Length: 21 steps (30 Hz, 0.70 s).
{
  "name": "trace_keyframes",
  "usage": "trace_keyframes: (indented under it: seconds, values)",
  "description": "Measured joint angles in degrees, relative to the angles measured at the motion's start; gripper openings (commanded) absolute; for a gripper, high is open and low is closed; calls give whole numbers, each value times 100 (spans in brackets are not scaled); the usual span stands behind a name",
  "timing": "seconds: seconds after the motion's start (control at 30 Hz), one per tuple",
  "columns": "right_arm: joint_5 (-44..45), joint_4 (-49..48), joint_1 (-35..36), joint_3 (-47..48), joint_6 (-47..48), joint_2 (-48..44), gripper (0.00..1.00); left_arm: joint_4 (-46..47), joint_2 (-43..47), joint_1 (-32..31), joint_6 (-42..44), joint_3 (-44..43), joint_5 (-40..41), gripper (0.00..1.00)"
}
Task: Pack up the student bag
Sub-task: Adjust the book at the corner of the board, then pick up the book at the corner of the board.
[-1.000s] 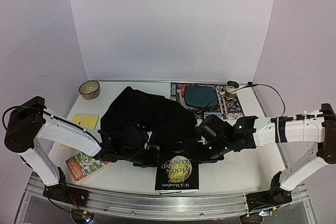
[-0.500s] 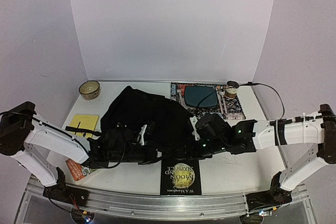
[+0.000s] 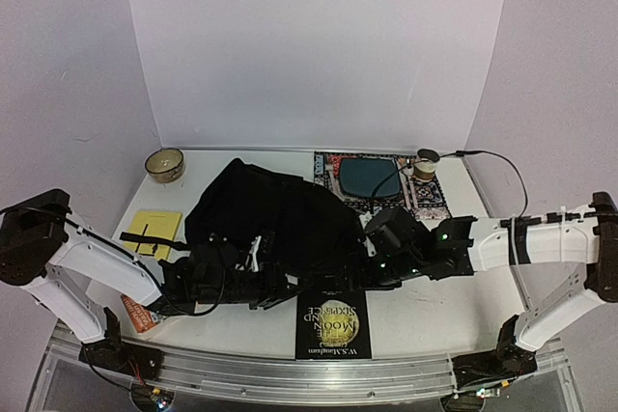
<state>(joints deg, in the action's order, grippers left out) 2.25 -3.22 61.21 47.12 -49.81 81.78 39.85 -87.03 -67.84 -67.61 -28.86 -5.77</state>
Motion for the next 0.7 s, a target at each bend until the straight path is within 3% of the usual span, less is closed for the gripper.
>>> trace_keyframes:
  seconds: [0.33, 0.5, 0.7]
  values:
    - [-114, 334, -324, -193, -17, 333, 78, -401, -838, 206, -189, -52, -184, 76]
    - [-193, 346, -324, -195, -25, 718, 84, -642, -968, 278, -167, -222, -283, 76]
    - [-397, 338, -332, -181, -5, 1147, 85, -737, -1442, 291, -116, -830, -696, 71]
